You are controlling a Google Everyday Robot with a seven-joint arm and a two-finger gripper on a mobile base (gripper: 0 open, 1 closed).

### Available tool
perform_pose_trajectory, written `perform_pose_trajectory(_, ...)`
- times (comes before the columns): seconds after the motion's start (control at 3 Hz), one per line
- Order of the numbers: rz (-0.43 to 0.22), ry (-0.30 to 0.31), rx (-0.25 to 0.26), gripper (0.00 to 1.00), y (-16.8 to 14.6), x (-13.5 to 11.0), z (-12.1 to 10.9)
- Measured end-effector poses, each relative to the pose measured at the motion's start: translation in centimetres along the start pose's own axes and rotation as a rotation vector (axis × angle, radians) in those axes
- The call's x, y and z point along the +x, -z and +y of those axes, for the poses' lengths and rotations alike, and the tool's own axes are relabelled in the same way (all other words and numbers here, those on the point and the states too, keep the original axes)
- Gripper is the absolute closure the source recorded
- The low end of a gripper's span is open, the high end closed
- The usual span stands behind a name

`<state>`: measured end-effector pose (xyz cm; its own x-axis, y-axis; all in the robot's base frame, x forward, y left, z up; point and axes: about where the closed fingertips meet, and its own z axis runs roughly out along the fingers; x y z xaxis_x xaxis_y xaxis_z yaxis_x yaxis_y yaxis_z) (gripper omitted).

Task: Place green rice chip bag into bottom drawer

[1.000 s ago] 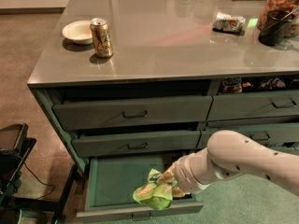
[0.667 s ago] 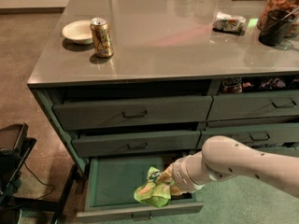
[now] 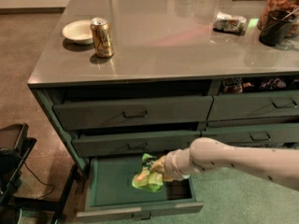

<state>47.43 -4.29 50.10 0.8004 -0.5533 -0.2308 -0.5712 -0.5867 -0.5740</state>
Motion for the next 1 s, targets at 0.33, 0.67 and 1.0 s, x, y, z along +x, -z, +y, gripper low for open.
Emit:
perform_pose_trajectory(0.33,-0.037,-0.024,-0.008,1.00,-6.9,3.7,0.9)
perform_pose_trajectory(0.67,-0.037,-0.024,-0.008,1.00,-6.9,3.7,0.9)
perform_pose_trajectory(1.0,-0.026,-0.029,-0.006,1.00,-9.4,4.7,2.8)
